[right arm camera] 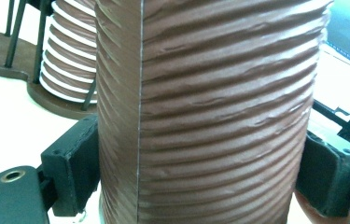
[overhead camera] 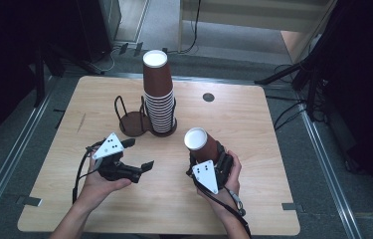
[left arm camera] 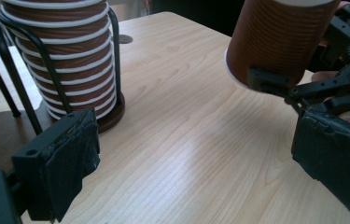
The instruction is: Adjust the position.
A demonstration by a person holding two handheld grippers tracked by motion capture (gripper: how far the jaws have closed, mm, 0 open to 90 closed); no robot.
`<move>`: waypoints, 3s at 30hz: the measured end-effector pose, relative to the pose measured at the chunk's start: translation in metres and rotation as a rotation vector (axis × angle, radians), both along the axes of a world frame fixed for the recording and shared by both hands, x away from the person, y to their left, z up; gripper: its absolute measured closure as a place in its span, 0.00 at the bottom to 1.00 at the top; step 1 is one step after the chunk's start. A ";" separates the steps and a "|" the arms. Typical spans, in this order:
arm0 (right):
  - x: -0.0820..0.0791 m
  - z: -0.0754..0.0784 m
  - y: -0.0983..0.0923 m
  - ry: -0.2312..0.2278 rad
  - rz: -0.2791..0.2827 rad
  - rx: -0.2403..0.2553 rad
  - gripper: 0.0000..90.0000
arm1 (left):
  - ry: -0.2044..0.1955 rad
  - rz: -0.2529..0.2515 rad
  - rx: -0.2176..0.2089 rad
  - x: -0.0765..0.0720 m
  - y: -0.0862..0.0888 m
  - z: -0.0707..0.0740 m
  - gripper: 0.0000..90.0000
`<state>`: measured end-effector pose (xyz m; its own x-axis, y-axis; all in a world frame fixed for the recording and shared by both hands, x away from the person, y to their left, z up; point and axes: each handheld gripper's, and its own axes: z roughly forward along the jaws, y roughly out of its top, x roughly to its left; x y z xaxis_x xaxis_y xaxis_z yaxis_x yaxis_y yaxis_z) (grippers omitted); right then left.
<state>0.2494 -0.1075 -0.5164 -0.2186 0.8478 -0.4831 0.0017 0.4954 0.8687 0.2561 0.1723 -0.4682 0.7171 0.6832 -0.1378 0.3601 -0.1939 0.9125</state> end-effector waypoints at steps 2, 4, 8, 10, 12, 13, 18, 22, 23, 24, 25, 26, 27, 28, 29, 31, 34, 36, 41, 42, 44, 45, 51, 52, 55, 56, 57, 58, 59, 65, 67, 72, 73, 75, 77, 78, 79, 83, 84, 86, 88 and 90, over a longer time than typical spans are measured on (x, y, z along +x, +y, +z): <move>0.000 -0.002 0.002 -0.002 0.008 -0.017 0.14 | 0.001 -0.008 0.005 -0.001 -0.002 0.000 0.02; -0.001 -0.005 0.004 -0.004 0.019 -0.030 0.14 | 0.002 -0.017 0.014 -0.001 -0.005 -0.001 0.02; -0.004 -0.008 0.010 -0.008 0.046 -0.048 0.14 | 0.006 -0.026 0.021 -0.002 -0.008 -0.001 0.02; -0.005 -0.010 0.014 -0.009 0.062 -0.063 0.14 | 0.005 -0.034 0.027 -0.002 -0.009 -0.001 0.02; -0.006 -0.012 0.018 -0.014 0.073 -0.083 0.14 | 0.010 -0.044 0.028 -0.003 -0.011 -0.002 0.02; -0.007 -0.014 0.020 -0.016 0.084 -0.096 0.14 | 0.013 -0.046 0.029 -0.003 -0.011 -0.002 0.02; -0.011 -0.018 0.028 -0.028 0.135 -0.127 0.14 | 0.014 -0.060 0.029 -0.005 -0.015 -0.001 0.04; -0.014 -0.020 0.032 -0.037 0.153 -0.146 0.14 | 0.010 -0.073 0.037 -0.006 -0.019 0.000 0.04; -0.014 -0.020 0.032 -0.040 0.157 -0.150 0.14 | 0.007 -0.076 0.040 -0.006 -0.020 0.000 0.04; -0.015 -0.020 0.033 -0.038 0.161 -0.152 0.14 | 0.005 -0.080 0.046 -0.007 -0.021 0.000 0.04; -0.015 -0.021 0.034 -0.041 0.163 -0.158 0.14 | 0.006 -0.083 0.047 -0.007 -0.021 0.000 0.04; -0.015 -0.021 0.034 -0.043 0.163 -0.164 0.14 | 0.007 -0.091 0.049 -0.008 -0.022 0.000 0.04; -0.016 -0.022 0.036 -0.046 0.168 -0.172 0.14 | 0.005 -0.095 0.051 -0.008 -0.023 0.000 0.04; -0.016 -0.023 0.037 -0.047 0.173 -0.179 0.14 | 0.005 -0.097 0.051 -0.008 -0.024 0.001 0.05; -0.017 -0.023 0.038 -0.050 0.175 -0.186 0.14 | 0.004 -0.103 0.053 -0.009 -0.025 0.001 0.05; -0.018 -0.025 0.039 -0.054 0.186 -0.199 0.14 | 0.001 -0.109 0.055 -0.010 -0.026 0.001 0.07; -0.020 -0.026 0.042 -0.049 0.203 -0.207 0.14 | 0.005 -0.121 0.057 -0.010 -0.027 0.001 0.07; -0.021 -0.027 0.043 -0.057 0.206 -0.222 0.14 | 0.009 -0.129 0.062 -0.010 -0.028 0.000 0.08; -0.023 -0.030 0.046 -0.067 0.227 -0.249 0.14 | 0.010 -0.148 0.070 -0.011 -0.031 0.000 0.09; -0.023 -0.030 0.047 -0.068 0.231 -0.251 0.14 | 0.010 -0.152 0.075 -0.011 -0.031 0.000 0.09; -0.024 -0.032 0.048 -0.073 0.237 -0.258 0.14 | 0.018 -0.164 0.078 -0.011 -0.033 -0.001 0.09; -0.025 -0.032 0.049 -0.074 0.243 -0.264 0.14 | 0.019 -0.166 0.081 -0.011 -0.033 -0.002 0.09; -0.027 -0.036 0.052 -0.079 0.261 -0.293 0.14 | 0.020 -0.173 0.084 -0.013 -0.036 -0.002 0.11; -0.027 -0.036 0.052 -0.078 0.264 -0.294 0.14 | 0.016 -0.174 0.091 -0.013 -0.036 -0.001 0.12; -0.029 -0.037 0.054 -0.082 0.280 -0.299 0.14 | 0.012 -0.171 0.101 -0.014 -0.037 -0.002 0.14; -0.029 -0.038 0.055 -0.081 0.285 -0.299 0.14 | 0.013 -0.174 0.109 -0.014 -0.037 -0.002 0.15; -0.030 -0.038 0.056 -0.082 0.293 -0.301 0.14 | 0.012 -0.174 0.115 -0.014 -0.038 -0.003 0.15; -0.031 -0.038 0.056 -0.083 0.299 -0.304 0.14 | 0.013 -0.175 0.116 -0.014 -0.038 -0.003 0.15; -0.031 -0.039 0.057 -0.082 0.305 -0.307 0.14 | 0.014 -0.176 0.117 -0.014 -0.038 -0.003 0.15; -0.033 -0.040 0.059 -0.089 0.310 -0.315 0.14 | 0.015 -0.178 0.143 -0.015 -0.041 -0.004 0.16; -0.032 -0.040 0.059 -0.093 0.305 -0.318 0.14 | 0.019 -0.175 0.138 -0.014 -0.041 -0.004 0.17; -0.033 -0.041 0.059 -0.097 0.306 -0.317 0.13 | 0.012 -0.172 0.138 -0.015 -0.040 -0.003 0.24; -0.032 -0.041 0.059 -0.097 0.304 -0.323 0.13 | 0.011 -0.172 0.143 -0.015 -0.040 -0.003 0.24; -0.033 -0.041 0.059 -0.096 0.303 -0.321 0.13 | 0.015 -0.167 0.145 -0.016 -0.040 -0.003 0.24; -0.033 -0.042 0.060 -0.093 0.300 -0.311 0.12 | 0.013 -0.167 0.148 -0.016 -0.041 -0.003 0.25; -0.033 -0.042 0.060 -0.092 0.301 -0.310 0.12 | 0.017 -0.168 0.150 -0.016 -0.041 -0.003 0.25; -0.033 -0.042 0.060 -0.090 0.304 -0.308 0.11 | 0.023 -0.168 0.147 -0.016 -0.040 -0.003 0.25; -0.033 -0.042 0.059 -0.066 0.319 -0.295 0.10 | 0.047 -0.173 0.130 -0.014 -0.039 -0.005 0.26; -0.033 -0.042 0.059 -0.062 0.321 -0.291 0.10 | 0.051 -0.171 0.130 -0.014 -0.039 -0.004 0.26; -0.033 -0.042 0.058 -0.056 0.326 -0.284 0.09 | 0.053 -0.171 0.132 -0.014 -0.039 -0.004 0.26; -0.034 -0.042 0.058 -0.045 0.331 -0.265 0.07 | 0.054 -0.165 0.132 -0.014 -0.039 -0.004 0.26; -0.033 -0.041 0.057 -0.037 0.337 -0.252 0.05 | 0.054 -0.158 0.125 -0.014 -0.039 -0.005 0.26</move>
<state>0.2160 -0.0505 -0.5573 -0.4420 0.5861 -0.6791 -0.2252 0.6603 0.7165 0.2420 0.1334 -0.4731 0.8108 0.5766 -0.1002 0.3640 -0.3627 0.8579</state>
